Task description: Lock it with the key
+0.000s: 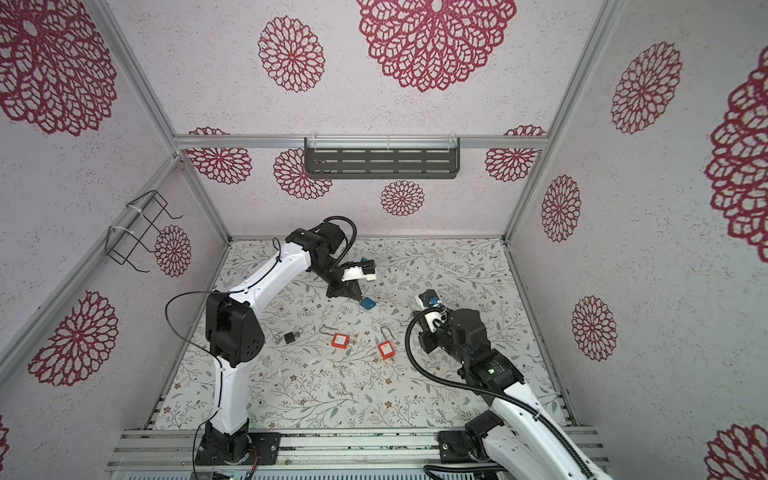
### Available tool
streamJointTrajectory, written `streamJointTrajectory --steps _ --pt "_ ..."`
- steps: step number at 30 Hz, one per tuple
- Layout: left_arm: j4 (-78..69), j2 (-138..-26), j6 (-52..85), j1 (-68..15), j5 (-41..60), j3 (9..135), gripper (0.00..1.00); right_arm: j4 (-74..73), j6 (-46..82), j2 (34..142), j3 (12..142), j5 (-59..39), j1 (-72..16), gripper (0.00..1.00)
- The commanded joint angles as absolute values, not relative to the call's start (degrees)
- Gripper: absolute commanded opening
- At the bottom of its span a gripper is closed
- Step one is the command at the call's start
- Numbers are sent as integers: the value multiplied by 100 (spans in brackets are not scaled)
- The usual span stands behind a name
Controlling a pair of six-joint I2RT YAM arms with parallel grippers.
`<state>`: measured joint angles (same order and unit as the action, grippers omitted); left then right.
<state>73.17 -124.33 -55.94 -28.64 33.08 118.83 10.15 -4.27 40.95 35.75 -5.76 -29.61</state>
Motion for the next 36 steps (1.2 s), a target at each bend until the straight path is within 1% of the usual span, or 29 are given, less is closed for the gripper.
streamJointTrajectory --steps 1,8,14,28,36 --pt "7638 -12598 -5565 -3022 2964 12156 0 878 -114 3914 3566 -357 -2936 0" --pt "7629 -13174 -5393 -3426 2168 12542 0 1038 -157 3976 3577 -503 -2936 0" --pt "7653 -13454 -5403 -3646 1800 12627 0 1052 -233 4106 3588 -627 -2936 0" --pt "7730 -13440 -5844 -3701 941 12287 0 864 -53 4304 3454 -797 -2936 0" --pt "7517 -13447 -5928 -3661 796 12149 0 843 43 4342 3454 -840 -2936 0"
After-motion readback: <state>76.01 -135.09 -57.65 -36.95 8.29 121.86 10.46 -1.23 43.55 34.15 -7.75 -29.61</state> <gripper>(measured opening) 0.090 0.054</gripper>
